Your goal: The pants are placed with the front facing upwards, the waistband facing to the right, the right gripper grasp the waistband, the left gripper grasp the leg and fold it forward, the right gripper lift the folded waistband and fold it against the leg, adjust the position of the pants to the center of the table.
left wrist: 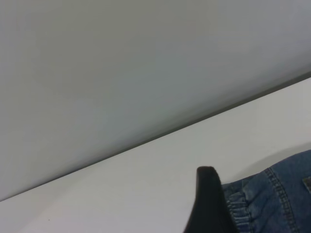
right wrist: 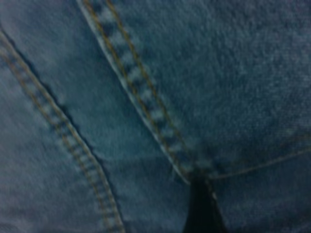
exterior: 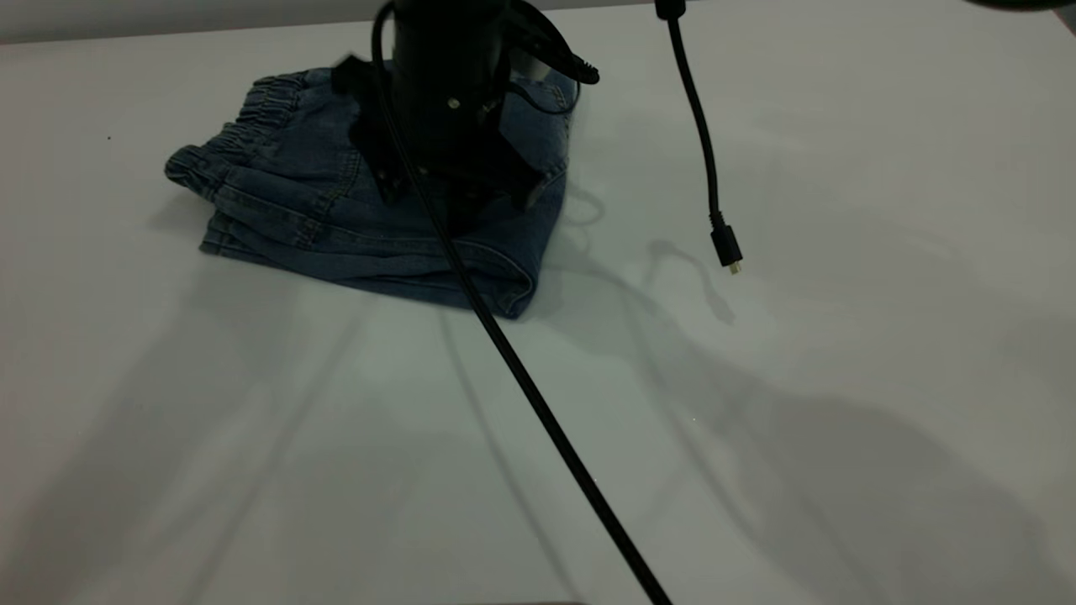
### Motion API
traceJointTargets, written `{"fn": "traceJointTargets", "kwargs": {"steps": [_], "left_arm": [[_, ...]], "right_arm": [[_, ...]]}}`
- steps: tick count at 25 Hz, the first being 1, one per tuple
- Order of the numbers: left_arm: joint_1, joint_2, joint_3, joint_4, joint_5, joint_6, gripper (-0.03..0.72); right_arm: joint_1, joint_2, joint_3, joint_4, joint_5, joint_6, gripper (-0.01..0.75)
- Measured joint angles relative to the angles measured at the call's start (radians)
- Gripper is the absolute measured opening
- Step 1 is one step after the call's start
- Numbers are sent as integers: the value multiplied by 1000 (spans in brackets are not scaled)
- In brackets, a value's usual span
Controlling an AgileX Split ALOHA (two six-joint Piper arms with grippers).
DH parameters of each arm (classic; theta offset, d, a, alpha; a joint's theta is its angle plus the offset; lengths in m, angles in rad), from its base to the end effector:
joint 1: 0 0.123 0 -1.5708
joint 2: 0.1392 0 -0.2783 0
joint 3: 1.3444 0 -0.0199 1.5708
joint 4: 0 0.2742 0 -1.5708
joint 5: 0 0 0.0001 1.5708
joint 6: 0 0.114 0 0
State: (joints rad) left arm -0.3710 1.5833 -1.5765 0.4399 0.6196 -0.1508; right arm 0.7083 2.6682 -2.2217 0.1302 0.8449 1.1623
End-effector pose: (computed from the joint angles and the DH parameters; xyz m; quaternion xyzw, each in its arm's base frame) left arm 0.3933 -0.1227 0.3876 0.1847 0.8337 0.0670 0.5161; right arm 0.4239 0.3777 0.0307 0.2535 0.9484 0.1794 0.0631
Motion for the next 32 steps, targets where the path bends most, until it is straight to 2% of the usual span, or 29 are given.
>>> {"fn": "traceJointTargets", "kwargs": {"steps": [5,12,17,20,27,32], "left_arm": [[0,0,0,0,0,0,459],[0,0,0,0,0,0,459],[0,0,0,0,0,0,459],[0,0,0,0,0,0,459],[0,-8,0,0,26,10,459],[0,-90,0,-5,95,15,459]], "right_arm": [[1,2,-10,-35,111,-149,418],[8,-3,-11,-255,300,-298,418],[9,-3,-11,-348,339,-389,418],[6,-3,-33,-308,350,-469,418],[0,-58,-114,-46,376,-795,418],[0,-226,-120,-24,385,-928,418]]}}
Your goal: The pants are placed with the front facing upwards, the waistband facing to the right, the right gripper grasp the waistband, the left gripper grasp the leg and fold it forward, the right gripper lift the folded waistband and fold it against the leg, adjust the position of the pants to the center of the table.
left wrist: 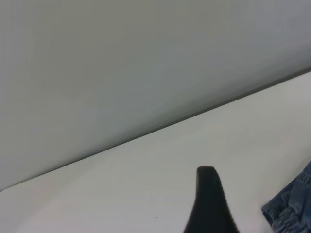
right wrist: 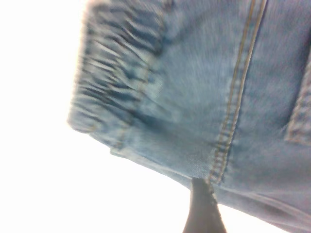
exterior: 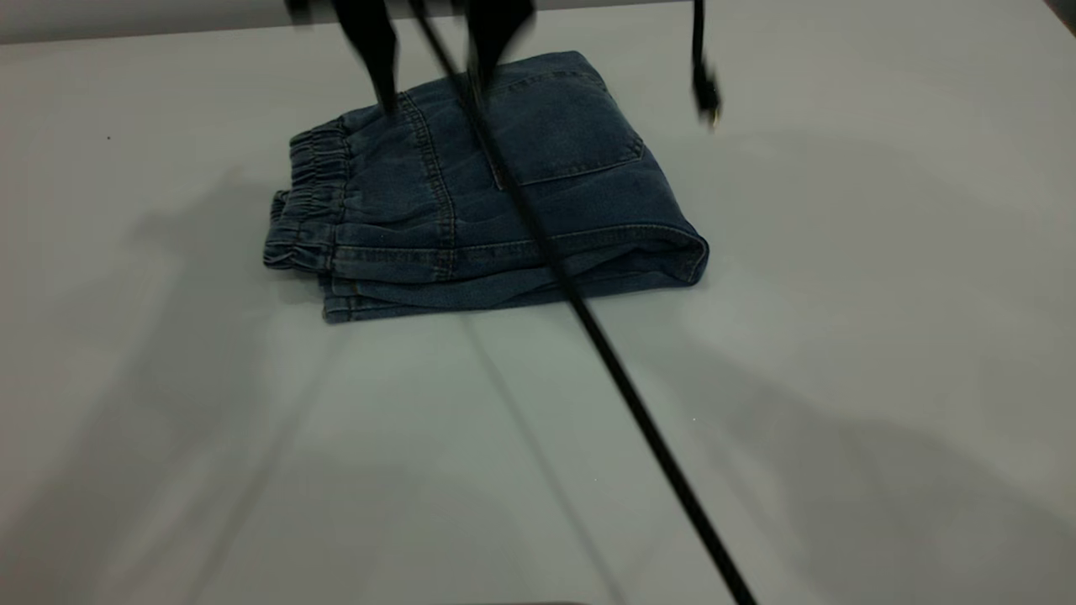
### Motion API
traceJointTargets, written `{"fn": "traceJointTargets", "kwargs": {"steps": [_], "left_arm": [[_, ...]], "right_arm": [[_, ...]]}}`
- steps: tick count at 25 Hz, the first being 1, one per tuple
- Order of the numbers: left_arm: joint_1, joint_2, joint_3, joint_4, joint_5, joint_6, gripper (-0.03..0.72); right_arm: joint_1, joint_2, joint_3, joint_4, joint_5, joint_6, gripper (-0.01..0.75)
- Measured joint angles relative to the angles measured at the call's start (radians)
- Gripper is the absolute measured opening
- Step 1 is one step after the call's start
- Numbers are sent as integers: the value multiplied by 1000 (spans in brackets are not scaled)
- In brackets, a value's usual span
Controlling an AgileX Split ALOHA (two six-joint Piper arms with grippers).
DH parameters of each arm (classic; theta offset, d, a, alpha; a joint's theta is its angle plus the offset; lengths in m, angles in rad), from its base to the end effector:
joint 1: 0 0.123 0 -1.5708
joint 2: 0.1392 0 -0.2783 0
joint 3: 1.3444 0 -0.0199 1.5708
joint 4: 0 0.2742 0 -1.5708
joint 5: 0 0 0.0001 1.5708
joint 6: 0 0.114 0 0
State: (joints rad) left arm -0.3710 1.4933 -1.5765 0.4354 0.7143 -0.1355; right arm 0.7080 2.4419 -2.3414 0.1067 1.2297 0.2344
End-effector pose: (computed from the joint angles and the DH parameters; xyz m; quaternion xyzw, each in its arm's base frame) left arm 0.3659 -0.1085 0.4147 0.1721 0.8361 0.0767 0.5153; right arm 0.4079 0.3643 0.1798 -0.2220 0.9599 0.1207 0.1213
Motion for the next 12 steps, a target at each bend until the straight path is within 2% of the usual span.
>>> {"fn": "traceJointTargets", "kwargs": {"steps": [8,12], "left_arm": [[0,-231,0,-86,201,54,459],[0,-322,0,-194,364,142,459]], "right_arm": [[1,-318,3,8,21,-183,418],[1,-493,106,-31,24,-214,418]]}}
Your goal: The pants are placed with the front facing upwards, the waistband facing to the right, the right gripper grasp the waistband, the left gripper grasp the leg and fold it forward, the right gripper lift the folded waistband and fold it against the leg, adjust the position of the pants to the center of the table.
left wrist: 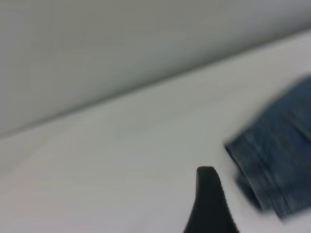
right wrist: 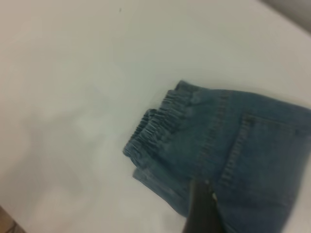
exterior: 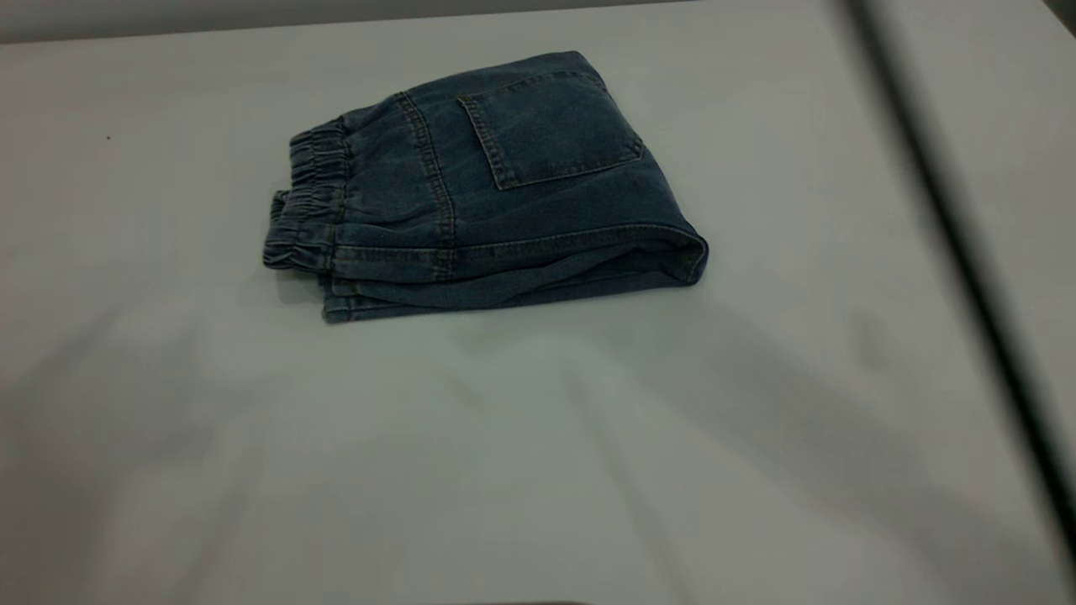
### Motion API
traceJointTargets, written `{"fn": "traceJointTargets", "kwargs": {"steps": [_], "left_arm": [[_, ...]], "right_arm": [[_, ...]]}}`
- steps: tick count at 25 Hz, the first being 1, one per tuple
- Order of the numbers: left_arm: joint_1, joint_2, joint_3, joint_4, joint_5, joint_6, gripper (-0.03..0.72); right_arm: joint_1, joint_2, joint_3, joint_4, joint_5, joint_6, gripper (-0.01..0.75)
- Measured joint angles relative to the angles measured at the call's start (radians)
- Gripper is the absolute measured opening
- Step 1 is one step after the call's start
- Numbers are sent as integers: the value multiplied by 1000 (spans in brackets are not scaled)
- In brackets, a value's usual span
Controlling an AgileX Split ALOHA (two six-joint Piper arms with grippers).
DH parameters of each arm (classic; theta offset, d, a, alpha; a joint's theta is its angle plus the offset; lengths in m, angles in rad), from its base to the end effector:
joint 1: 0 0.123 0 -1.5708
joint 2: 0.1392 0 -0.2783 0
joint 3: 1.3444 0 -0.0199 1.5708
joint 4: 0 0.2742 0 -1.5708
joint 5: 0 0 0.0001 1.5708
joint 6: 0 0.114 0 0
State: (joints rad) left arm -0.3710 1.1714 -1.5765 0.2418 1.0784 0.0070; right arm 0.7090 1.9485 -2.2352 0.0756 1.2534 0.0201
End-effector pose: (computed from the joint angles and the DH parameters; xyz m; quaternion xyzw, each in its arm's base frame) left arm 0.2456 -0.0697 0.4785 0.1644 0.8592 0.0337 0.4833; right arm 0.3423 0.3044 0.3960 -0.3185 0.8846 0.1560 0.3028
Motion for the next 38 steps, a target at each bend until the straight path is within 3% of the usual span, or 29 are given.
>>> {"fn": "traceJointTargets", "kwargs": {"steps": [2,10,24,32,38], "left_arm": [[0,-39,0,-28,89,27,459],[0,-139,56,-70,94,35,459],[0,-457,746,-229,94,35,459],[0,-747,1016,-242,90,7,459],[0,-919,1058,-242,68,-29,459]], "right_arm": [[0,-104,96,-19,1,-2,418],[0,-530,657,-93,3,-4,382],[0,-1167,1463,-91,-34,115,349],[0,-1534,1733,-76,-108,72,347],[0,-1663,1767,-76,-129,64,347]]}}
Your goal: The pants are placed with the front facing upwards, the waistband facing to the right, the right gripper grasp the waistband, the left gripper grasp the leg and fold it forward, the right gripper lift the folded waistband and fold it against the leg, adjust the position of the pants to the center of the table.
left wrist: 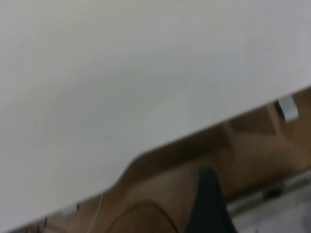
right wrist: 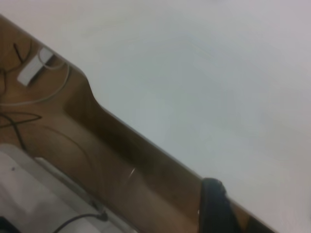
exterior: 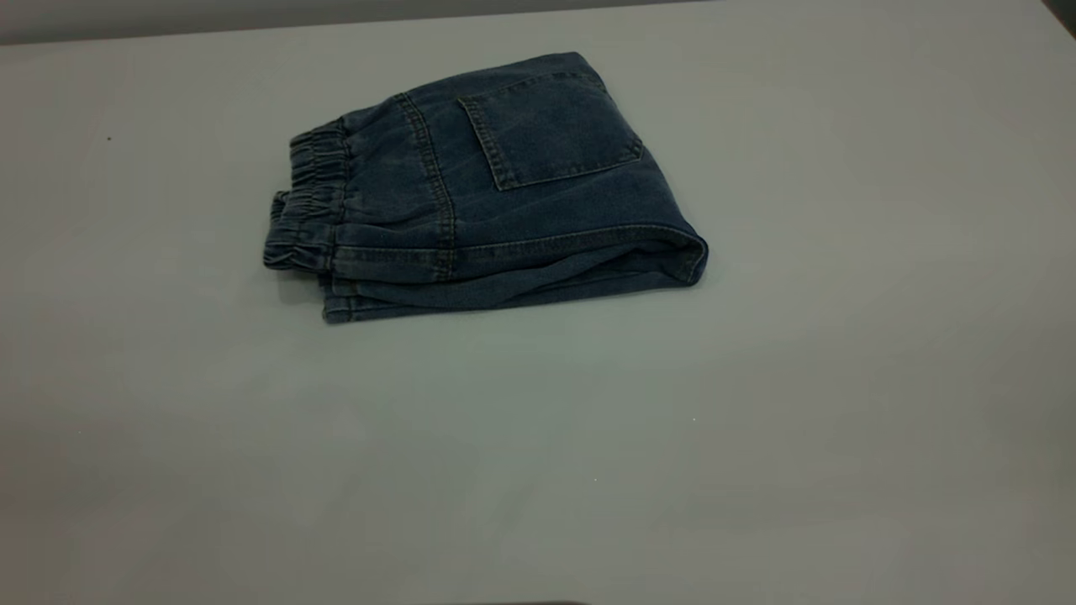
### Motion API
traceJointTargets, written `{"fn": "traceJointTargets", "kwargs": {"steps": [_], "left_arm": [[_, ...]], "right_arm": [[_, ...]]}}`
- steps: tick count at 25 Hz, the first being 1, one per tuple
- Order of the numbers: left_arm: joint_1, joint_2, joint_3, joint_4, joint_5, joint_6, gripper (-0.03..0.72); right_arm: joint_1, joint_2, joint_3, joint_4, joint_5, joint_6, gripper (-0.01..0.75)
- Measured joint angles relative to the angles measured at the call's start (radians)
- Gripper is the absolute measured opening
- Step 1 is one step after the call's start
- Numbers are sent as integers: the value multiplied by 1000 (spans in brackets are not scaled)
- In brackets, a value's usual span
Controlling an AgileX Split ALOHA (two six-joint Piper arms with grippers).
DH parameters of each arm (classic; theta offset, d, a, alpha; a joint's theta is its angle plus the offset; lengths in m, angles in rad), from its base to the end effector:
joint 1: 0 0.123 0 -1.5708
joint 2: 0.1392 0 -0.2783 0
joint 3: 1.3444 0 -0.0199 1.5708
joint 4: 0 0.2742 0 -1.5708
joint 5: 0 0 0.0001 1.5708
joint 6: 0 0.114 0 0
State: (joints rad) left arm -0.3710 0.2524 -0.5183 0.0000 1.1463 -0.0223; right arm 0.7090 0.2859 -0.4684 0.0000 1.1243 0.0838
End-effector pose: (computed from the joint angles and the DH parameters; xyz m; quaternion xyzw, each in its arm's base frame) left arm 0.0681 -0.0265 0.2614 0.1605 0.9113 -0.0741 0.3718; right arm 0.0609 0.0522 0.2440 -0.2880 0.8912 0.1353 0.3233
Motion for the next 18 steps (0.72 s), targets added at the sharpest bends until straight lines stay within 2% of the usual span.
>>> {"fn": "traceJointTargets", "kwargs": {"steps": [15,17,18], "left_arm": [[0,-60,28,0,-22,52,459],[0,-60,28,0,-24,52,459],[0,-60,28,0,-26,52,459]], "right_arm": [[-1,-14,2,0,0,0,347],[-39,-26,2,7,0,0,347],[-86,-29,2,9,0,0,347]]}}
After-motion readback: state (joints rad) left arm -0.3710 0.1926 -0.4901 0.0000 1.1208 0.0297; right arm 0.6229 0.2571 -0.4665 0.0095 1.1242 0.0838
